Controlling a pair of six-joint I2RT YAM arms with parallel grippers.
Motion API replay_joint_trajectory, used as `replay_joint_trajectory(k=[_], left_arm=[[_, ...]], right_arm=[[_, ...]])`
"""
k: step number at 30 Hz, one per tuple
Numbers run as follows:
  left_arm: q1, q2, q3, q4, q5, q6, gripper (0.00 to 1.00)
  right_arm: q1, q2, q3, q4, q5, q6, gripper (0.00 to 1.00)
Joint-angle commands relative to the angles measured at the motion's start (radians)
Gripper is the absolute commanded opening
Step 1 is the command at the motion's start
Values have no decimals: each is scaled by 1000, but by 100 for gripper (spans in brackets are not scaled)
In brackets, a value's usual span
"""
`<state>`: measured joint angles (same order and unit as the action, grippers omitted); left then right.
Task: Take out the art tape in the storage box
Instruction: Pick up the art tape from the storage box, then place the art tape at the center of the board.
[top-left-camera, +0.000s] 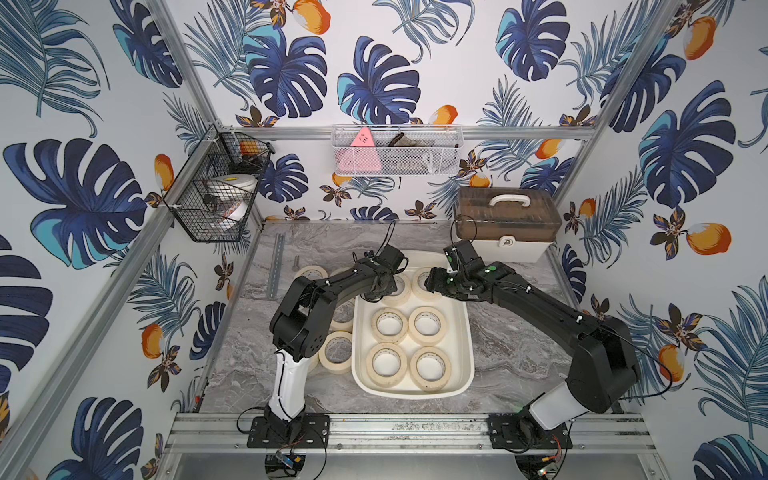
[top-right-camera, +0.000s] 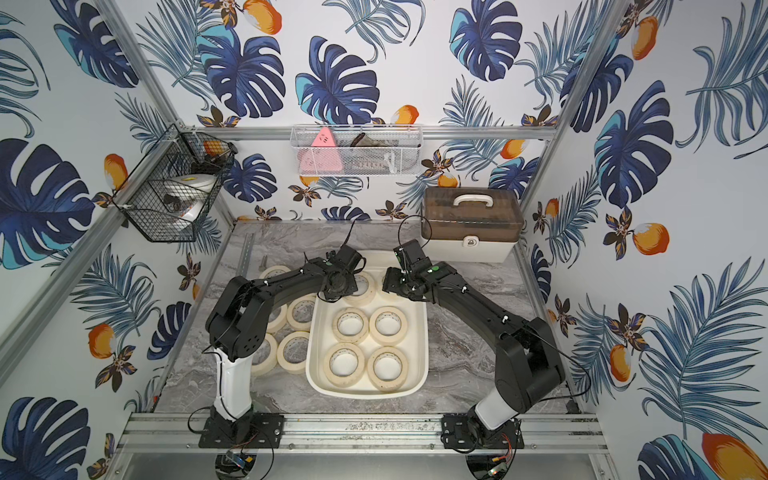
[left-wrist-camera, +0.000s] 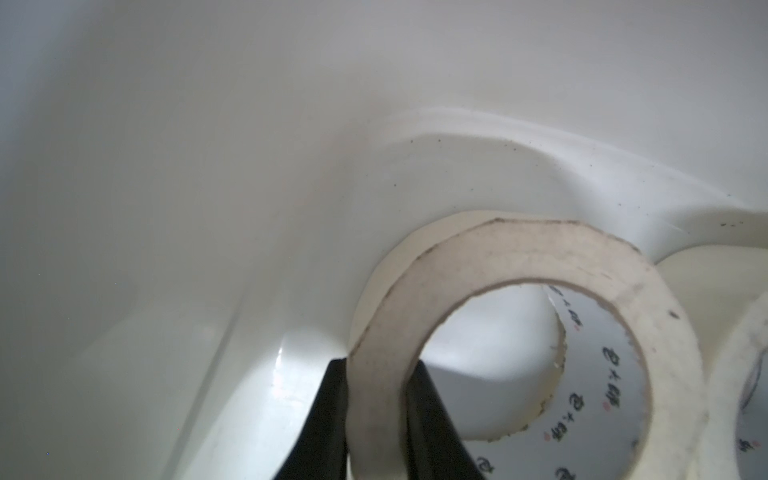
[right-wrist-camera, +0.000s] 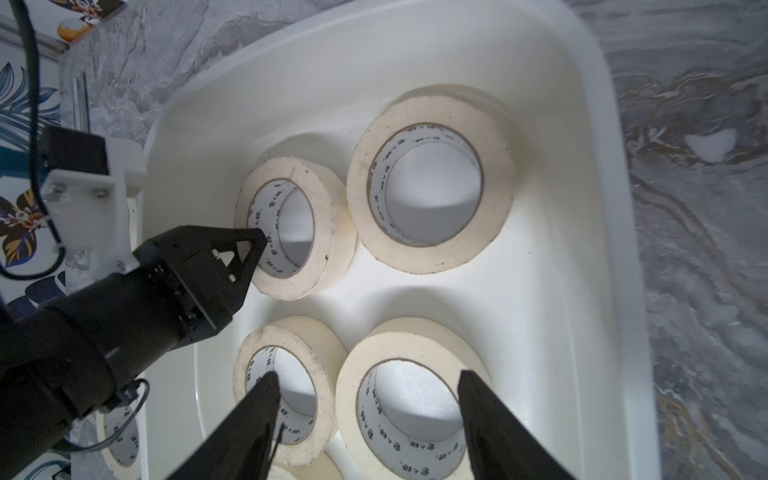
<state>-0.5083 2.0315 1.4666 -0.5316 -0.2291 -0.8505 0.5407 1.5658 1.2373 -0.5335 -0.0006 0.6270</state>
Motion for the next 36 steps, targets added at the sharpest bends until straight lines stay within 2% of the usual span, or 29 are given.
replay_joint_trajectory(k=[1,8,16,29,33,36], left_arm=[[0,-28,3,14,-8,28,16],[-43,-106,51,-65,-77,96,5],[-156,-124,218,-217,-137,181,3],[-376,-6,592,-393,-157,216,3],[-408,18,652,-406,-153,212,3],[-415,24,663,-405,-140,203,4]], right_arm=[[-18,-30,-9,-32,-4,-21,70],[-63,-103,-22,-73,-27,-45,71],[-106,-199,-23,-133,-42,-79,71],[-149,-265,23,-197,-12,-160,69],[-156,-262,28,-215,52,-187,68],[-161,-266,31,-229,97,-208,63]])
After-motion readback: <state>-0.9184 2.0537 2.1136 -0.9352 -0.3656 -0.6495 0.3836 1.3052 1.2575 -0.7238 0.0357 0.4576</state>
